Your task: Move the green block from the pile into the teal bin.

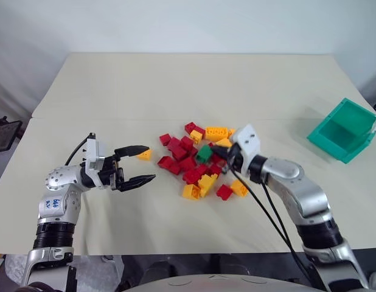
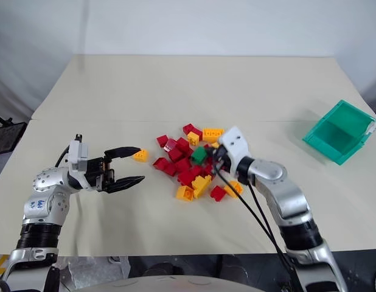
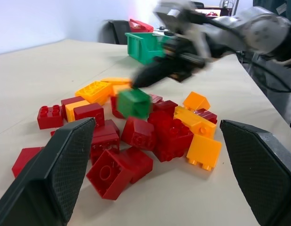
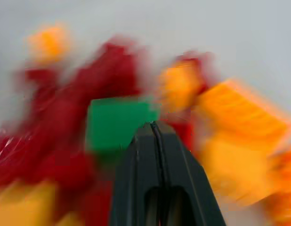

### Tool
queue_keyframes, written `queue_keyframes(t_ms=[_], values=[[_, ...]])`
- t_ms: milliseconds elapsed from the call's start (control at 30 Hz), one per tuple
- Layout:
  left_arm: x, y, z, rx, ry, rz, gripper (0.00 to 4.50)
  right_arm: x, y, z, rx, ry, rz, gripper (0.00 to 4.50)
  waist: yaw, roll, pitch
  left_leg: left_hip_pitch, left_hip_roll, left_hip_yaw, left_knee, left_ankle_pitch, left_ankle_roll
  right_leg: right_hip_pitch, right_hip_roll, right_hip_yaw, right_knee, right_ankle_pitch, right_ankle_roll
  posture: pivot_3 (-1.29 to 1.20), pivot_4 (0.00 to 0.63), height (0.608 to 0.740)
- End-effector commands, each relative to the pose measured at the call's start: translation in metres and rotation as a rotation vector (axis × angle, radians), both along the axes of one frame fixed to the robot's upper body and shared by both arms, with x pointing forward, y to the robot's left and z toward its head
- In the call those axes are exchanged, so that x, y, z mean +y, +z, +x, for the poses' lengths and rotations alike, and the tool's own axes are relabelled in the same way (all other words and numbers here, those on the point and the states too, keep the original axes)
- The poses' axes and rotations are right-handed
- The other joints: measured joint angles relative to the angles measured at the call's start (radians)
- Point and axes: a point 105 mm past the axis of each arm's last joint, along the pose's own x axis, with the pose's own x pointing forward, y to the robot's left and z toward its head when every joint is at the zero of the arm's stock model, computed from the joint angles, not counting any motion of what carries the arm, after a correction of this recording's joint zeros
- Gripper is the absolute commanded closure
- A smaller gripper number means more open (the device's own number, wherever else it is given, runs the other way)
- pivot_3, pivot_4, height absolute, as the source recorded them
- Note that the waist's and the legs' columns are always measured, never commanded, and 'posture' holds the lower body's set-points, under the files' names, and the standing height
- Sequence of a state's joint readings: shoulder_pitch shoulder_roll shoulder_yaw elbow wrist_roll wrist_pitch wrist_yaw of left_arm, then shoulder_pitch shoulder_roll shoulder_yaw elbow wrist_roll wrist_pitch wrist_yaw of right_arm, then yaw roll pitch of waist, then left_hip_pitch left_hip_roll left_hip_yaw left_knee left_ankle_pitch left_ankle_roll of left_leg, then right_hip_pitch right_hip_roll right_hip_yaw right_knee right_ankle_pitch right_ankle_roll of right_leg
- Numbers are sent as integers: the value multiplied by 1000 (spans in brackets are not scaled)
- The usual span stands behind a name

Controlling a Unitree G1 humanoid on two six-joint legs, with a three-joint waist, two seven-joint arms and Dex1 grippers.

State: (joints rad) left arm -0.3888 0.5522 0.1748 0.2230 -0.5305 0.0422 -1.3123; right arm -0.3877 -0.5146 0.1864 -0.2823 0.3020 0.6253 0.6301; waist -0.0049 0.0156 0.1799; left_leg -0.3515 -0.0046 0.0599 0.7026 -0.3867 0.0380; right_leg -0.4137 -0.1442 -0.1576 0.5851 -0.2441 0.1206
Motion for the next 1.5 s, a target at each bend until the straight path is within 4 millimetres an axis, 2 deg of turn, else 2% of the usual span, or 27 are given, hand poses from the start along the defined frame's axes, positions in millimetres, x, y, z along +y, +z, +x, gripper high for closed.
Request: queue_keyframes(t_ms=[33, 167, 233, 333, 400, 500, 667, 733, 833, 1000, 1033, 1167, 1300, 1500], values=[[-1, 7, 1, -35, -13, 0, 0, 1, 24, -14, -55, 51, 34, 4481, 2, 0, 0, 0, 0, 0, 0, 0, 0, 0, 0, 0, 0, 0, 0, 0, 150, 740], [-2, 7, 3, -36, -23, 1, 0, -11, 40, -20, -92, 41, 47, 4481, 5, 0, 0, 1, 0, 0, 1, 0, 0, 0, 0, 1, 2, 0, 0, 0, 150, 740], [-3, 8, 4, -35, -29, 0, 0, -29, 54, -25, -107, 27, 55, 4481, 8, 0, 0, 0, 0, 0, 1, 0, 0, 0, 0, 0, 1, 0, 0, 0, 150, 740], [-4, 6, 3, -30, -42, 3, 0, -53, 61, -46, -55, 68, 34, 3939, 21, 0, 0, -1, -1, -1, 1, 0, 1, 0, -1, 0, 0, 0, 0, 0, 150, 740], [-4, 6, 4, -30, -44, 3, 0, -67, 65, -55, -32, 69, 20, 3291, 26, -1, 1, -1, -1, -1, 1, -1, 2, 0, -1, -1, -1, 0, 0, 0, 150, 740], [-3, 6, 5, -29, -47, 4, 0, -104, 69, -64, 5, 16, -47, 2275, 30, -1, 1, -1, -1, 1, 1, -1, 2, 0, -1, 0, -1, 0, 1, 0, 150, 740], [0, 6, 6, -29, -46, 7, 0, -146, 73, -76, 50, -71, -133, 549, 31, -2, 1, 1, 0, 2, 1, -1, 2, 2, -1, 0, -1, 1, 1, 0, 150, 740], [1, 5, 5, -29, -46, 9, 0, -152, 75, -79, 52, -83, -164, 29, 31, -2, 1, 1, -1, 2, 1, -1, 2, 2, -1, 0, -1, 1, 1, 0, 150, 740], [1, 5, 4, -31, -46, 9, 0, -146, 79, -78, 35, -66, -168, 29, 28, -2, 2, 1, 0, 2, 1, -1, 2, 1, -1, 1, 0, 1, 1, 0, 150, 740], [3, 5, 3, -35, -39, 10, 0, -125, 85, -63, -41, -49, -164, 29, 27, -2, 2, 2, 0, 2, 2, -1, 2, 1, -1, 1, 0, 1, 1, 0, 150, 740], [3, 5, 3, -35, -39, 10, 0, -117, 85, -59, -44, -34, -159, 29, 27, -3, 2, 2, 0, 2, 2, -1, 2, 2, -1, 1, 0, 1, 1, 0, 150, 740], [1, 5, 4, -39, -34, 5, 0, -60, 82, -32, -48, 93, -143, 29, 19, -3, 2, 1, 0, 1, 3, -1, 2, 1, -2, 1, 0, 1, 1, 0, 150, 740], [-2, 4, 4, -46, -33, -3, 0, -35, 73, 3, -29, 104, -233, 29, 16, -2, 2, -1, -1, -1, 5, -1, 1, 0, -2, 0, 1, 1, 1, 0, 150, 740], [-4, 2, 0, -54, -33, -13, 0, 12, 66, 33, 1, 199, -319, 29, 7, -2, 2, -3, -1, -1, 7, -1, 2, 0, -2, -2, 1, 1, 1, 0, 150, 740]])
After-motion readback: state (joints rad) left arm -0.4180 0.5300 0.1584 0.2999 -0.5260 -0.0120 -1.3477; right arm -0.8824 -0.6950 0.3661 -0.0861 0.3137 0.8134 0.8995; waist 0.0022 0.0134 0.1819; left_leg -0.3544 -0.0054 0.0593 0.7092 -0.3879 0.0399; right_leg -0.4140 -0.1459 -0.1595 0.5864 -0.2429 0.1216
